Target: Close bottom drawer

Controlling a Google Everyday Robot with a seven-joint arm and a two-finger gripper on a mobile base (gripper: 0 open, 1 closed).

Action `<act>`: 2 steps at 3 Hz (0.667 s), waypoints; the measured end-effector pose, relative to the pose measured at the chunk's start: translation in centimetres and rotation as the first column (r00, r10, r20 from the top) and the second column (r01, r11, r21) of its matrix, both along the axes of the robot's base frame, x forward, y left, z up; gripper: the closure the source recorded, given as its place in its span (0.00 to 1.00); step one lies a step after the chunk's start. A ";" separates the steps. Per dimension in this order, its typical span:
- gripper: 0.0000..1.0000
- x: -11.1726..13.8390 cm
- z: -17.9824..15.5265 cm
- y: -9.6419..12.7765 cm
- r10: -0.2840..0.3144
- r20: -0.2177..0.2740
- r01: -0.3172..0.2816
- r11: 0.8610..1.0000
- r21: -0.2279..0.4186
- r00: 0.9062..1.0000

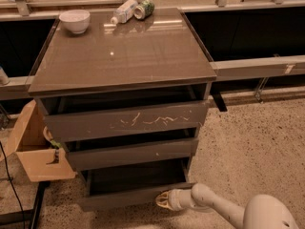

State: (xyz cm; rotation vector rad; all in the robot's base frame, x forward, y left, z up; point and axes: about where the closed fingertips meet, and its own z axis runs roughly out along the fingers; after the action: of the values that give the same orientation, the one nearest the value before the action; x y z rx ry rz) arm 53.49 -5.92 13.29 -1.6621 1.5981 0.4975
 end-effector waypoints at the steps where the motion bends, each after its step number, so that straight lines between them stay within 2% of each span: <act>1: 1.00 1.1 -0.3 0.3 -0.018 0.016 0.019 1.000 -0.009 1.000; 2: 0.73 1.1 -0.3 0.3 -0.018 0.016 0.019 1.000 -0.009 1.000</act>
Offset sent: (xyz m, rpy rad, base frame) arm 0.0091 0.0023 -0.0024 -0.0076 -0.0127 -0.0151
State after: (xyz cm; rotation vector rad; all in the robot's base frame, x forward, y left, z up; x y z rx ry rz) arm 54.59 -5.65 13.00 -1.6528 1.6053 0.4673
